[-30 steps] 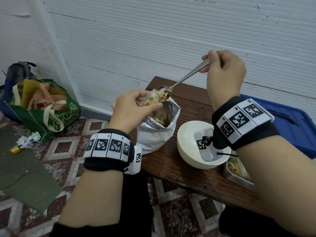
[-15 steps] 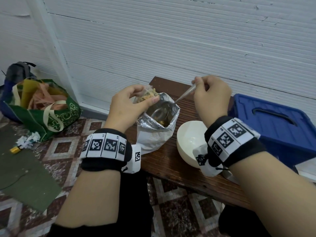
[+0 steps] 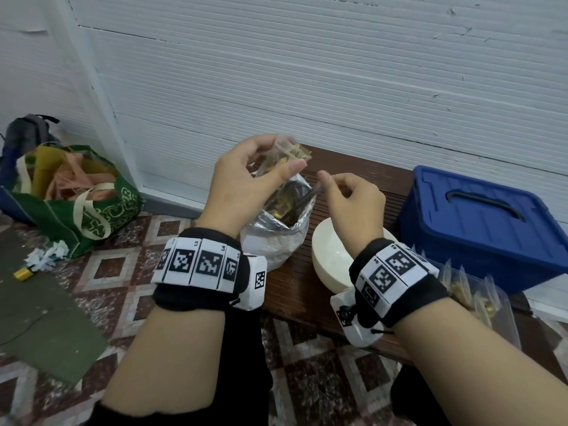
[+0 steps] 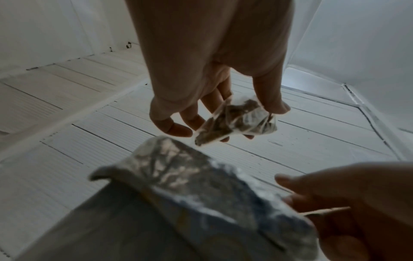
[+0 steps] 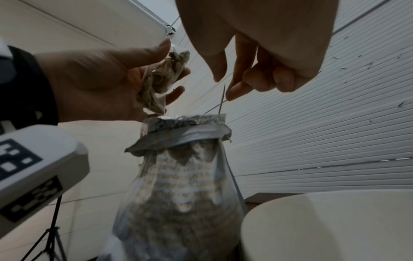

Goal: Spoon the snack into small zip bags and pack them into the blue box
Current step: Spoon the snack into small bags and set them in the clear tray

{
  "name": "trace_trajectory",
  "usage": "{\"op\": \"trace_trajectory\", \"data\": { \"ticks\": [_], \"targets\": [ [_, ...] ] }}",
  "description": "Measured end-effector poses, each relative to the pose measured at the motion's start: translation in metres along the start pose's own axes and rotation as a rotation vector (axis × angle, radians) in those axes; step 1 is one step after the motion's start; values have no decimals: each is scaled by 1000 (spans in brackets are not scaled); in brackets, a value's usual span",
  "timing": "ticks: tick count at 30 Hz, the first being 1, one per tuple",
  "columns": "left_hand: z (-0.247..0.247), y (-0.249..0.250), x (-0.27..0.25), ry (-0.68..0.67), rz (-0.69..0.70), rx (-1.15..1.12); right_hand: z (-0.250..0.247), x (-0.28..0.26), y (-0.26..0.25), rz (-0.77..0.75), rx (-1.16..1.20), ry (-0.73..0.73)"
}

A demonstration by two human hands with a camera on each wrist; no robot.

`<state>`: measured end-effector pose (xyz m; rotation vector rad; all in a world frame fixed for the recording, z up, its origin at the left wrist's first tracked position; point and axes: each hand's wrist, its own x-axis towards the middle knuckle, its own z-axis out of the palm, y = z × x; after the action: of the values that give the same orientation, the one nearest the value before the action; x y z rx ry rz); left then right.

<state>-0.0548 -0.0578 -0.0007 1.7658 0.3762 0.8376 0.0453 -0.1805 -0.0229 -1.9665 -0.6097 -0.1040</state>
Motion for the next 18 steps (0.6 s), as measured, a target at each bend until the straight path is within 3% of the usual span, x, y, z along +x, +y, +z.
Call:
{"op": "trace_trajectory", "data": {
  "ticks": [9,18],
  "targets": [
    [56,24,-9,-119,73,-133,-53,3,1,73,274,205],
    [144,-1,-33,-282,-48,-290,-109,-17,34,288,429,276]
  ]
}}
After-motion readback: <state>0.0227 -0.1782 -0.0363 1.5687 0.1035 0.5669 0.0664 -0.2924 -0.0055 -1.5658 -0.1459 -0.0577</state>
